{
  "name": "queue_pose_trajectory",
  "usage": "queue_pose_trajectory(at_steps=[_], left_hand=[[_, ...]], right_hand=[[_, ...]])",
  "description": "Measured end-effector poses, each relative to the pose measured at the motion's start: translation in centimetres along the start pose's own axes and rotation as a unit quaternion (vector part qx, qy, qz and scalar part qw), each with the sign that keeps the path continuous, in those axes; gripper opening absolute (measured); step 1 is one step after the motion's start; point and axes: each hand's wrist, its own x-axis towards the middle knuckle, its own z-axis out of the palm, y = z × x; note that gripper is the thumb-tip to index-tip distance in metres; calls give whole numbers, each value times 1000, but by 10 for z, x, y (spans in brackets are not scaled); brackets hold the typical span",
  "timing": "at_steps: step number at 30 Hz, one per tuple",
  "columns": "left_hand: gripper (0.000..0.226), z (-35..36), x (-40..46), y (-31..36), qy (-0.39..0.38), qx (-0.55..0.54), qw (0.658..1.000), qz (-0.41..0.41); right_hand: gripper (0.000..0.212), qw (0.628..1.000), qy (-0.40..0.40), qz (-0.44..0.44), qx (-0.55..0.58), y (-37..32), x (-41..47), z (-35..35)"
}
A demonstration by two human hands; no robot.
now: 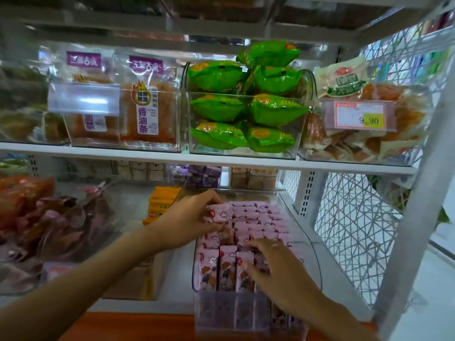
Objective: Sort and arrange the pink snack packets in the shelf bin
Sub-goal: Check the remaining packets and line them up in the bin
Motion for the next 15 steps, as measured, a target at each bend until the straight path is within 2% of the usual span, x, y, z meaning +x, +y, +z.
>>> queue_pose_trajectory(at_steps=[2,4,7,10,13,15], left_hand=[[34,0,11,1,-46,65,997,-15],[49,9,20,4,-74,149,986,-27],[47,26,28,10,-85,238,967,-32],[37,32,31,13,-91,261,960,-48],[27,26,30,18,-92,226,969,-47],[29,22,26,20,-107,211,971,-28]], right_hand=[[41,1000,2,-5,-1,1,0,0],[41,1000,11,-12,-4,1,0,1],[39,999,26,-26,-19,1,0,1],[38,999,31,-32,-22,1,-2,0],[39,999,15,-32,-5,3,-4,-1],[39,1000,8,-30,5,4,-4,-1]])
